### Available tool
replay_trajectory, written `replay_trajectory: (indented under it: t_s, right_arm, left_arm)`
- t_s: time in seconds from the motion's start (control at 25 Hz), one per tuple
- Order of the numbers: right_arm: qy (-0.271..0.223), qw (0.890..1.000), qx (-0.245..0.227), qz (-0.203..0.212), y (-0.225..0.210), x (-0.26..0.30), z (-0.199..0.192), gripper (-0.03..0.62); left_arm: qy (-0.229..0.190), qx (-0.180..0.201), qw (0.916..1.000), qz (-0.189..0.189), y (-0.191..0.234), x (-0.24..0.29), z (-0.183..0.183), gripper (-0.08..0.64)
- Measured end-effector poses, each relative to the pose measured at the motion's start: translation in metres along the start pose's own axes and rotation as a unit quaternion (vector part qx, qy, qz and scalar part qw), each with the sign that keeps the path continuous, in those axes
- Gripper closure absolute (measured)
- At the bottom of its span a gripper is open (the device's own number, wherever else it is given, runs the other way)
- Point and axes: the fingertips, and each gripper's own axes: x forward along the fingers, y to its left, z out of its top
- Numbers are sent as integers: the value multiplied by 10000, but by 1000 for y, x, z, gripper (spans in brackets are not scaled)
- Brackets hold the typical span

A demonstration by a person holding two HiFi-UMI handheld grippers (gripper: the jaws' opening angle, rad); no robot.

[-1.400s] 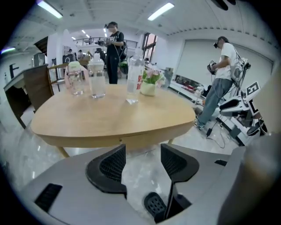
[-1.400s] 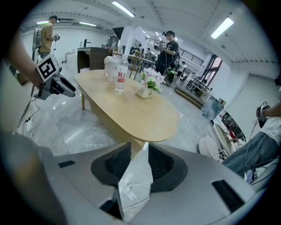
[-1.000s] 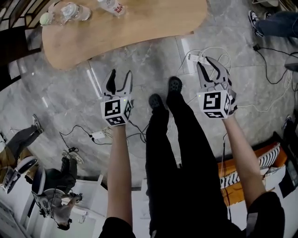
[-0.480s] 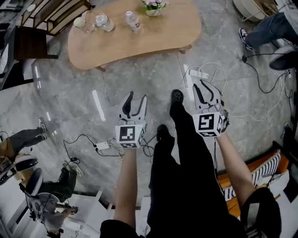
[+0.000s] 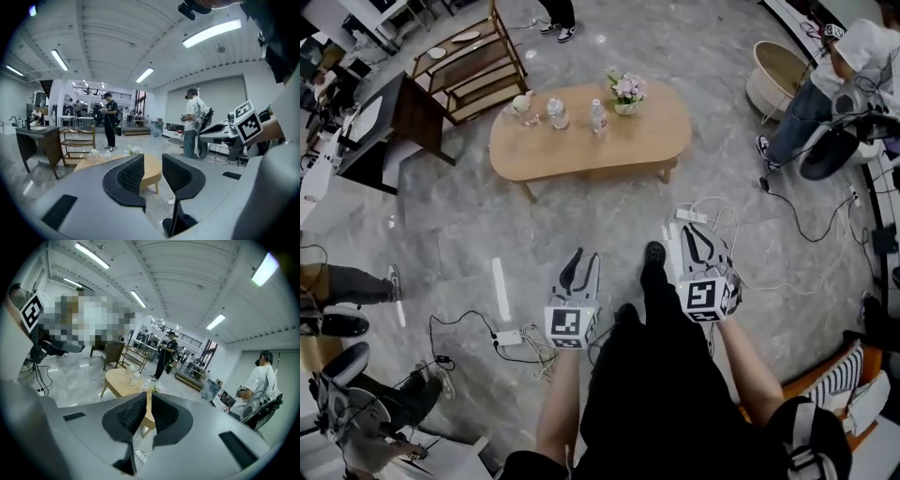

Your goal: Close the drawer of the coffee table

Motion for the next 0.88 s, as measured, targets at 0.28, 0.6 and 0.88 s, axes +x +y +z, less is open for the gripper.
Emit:
replay_trajectory:
  t_s: [0.28,0.6,0.88]
  right_arm:
    - [-290,9991,-301,-43,32,-88,33,580]
    - [-1053,9824,1384,685,25,-142,64,580]
    - [-1071,9827,1215,897,23,-163,62,581]
  left_arm:
    - [-410,95,9990,-155,-34,-75,34,507]
    - [-752,-334,9963,-260,-55,-112,58,546]
    - [-802,-393,9958,-179,-63,-115,71,548]
